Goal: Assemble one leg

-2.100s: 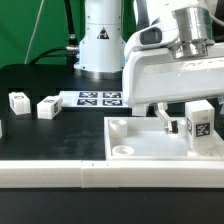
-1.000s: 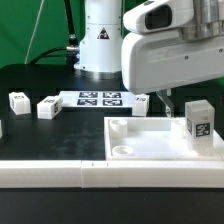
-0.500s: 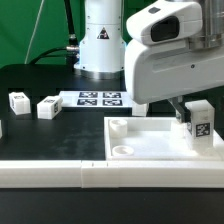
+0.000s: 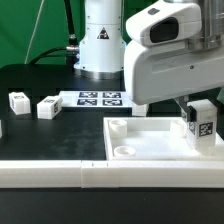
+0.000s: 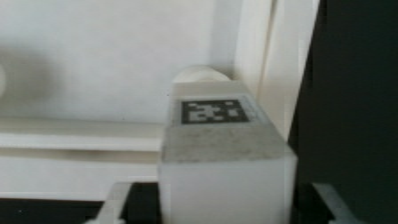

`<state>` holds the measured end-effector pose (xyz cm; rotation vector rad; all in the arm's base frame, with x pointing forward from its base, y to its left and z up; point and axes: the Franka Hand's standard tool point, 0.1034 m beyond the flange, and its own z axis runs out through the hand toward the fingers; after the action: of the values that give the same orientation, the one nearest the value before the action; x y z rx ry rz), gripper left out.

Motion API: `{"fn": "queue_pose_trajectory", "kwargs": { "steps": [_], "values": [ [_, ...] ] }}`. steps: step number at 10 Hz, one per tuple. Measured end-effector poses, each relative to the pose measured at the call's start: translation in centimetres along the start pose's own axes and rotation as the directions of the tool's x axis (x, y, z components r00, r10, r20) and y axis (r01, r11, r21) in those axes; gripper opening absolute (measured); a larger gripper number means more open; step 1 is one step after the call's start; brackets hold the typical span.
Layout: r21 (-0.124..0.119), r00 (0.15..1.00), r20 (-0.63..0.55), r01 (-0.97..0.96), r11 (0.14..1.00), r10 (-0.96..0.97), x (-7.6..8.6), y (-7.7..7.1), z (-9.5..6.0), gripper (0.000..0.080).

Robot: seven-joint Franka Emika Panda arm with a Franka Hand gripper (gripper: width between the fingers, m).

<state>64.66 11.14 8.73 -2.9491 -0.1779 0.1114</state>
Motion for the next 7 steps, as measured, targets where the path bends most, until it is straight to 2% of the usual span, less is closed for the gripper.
{"fn": "queue_pose_trajectory", "kwargs": {
  "steps": [1,3,6,7],
  "values": [
    [0.000,1.000,-0.001,0.000,1.000,0.000,0.00,0.01,0.02,0.0291],
    [0.008,0.971,-0.044,-0.235,0.972,0.235,-0.07,0.20,0.09,0.0291],
    [0.024,0.824,-0.056,-0.563,0.826,0.563,0.02,0.59,0.10,0.0292],
    [0.028,0.742,-0.055,-0.668,0.743,0.669,0.03,0.68,0.09,0.0292]
  ]
}}
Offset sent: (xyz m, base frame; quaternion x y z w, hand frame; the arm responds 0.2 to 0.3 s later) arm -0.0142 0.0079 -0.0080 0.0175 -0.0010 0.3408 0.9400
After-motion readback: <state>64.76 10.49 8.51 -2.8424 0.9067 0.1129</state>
